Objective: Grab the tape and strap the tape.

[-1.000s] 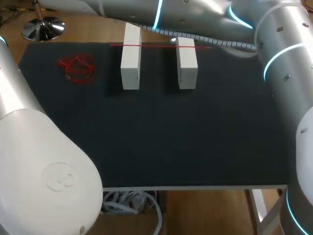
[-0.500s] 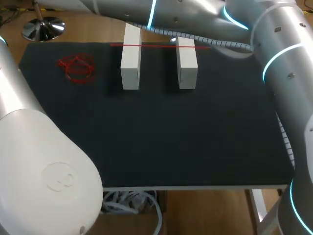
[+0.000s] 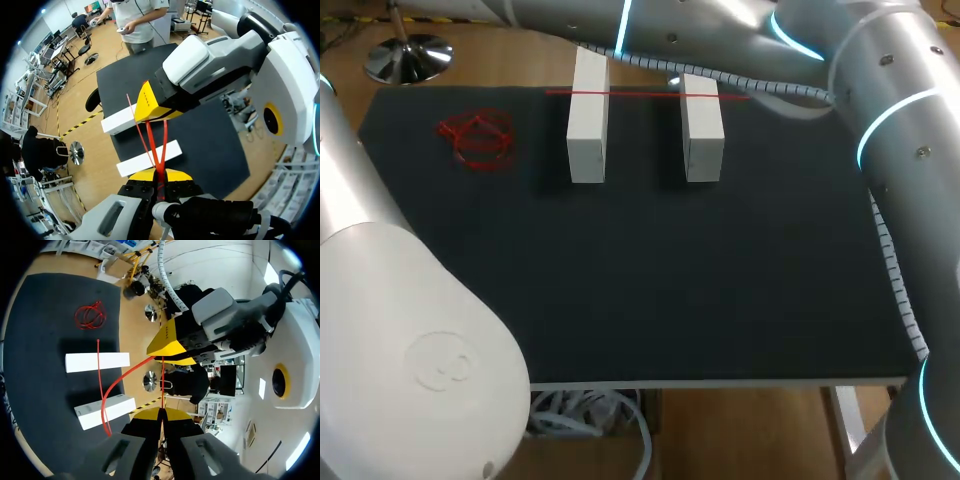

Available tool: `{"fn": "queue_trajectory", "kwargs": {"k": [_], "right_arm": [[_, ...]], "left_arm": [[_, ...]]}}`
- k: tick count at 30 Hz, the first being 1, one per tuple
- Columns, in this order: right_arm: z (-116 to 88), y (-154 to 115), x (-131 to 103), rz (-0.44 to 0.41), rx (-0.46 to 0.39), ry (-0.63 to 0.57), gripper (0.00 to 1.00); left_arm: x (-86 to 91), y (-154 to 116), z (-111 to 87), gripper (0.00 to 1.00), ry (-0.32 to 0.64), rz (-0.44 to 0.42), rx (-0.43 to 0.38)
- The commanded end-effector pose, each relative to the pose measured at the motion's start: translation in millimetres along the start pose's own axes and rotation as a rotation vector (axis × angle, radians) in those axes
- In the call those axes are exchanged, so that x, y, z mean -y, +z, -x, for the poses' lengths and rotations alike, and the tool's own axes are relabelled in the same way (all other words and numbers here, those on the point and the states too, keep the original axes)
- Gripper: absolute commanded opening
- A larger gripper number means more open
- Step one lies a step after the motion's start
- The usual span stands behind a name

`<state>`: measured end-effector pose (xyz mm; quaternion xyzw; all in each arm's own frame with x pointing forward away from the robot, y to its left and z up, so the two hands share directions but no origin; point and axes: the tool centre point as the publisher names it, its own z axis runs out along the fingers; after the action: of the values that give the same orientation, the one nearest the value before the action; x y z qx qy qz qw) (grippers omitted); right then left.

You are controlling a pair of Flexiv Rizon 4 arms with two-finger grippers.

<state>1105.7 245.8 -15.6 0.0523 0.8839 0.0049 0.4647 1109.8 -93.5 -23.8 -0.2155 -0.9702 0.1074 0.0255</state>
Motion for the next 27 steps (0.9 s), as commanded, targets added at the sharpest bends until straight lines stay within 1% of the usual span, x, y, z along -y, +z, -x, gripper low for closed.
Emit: {"fn": "queue_trajectory", "kwargs": {"k": [1,27], "right_arm": [[3.7,0.9,-5.2,-0.006,-0.012,-0.003,0.00],[-0.3,4.0,-16.5,0.018,-0.034,-0.018,0.00]], "left_arm": [[0.5,-0.3,0.5,0.00,0.001,0.001,-0.003],[0.5,-0.3,0.5,0.00,0.001,0.001,-0.003]]}}
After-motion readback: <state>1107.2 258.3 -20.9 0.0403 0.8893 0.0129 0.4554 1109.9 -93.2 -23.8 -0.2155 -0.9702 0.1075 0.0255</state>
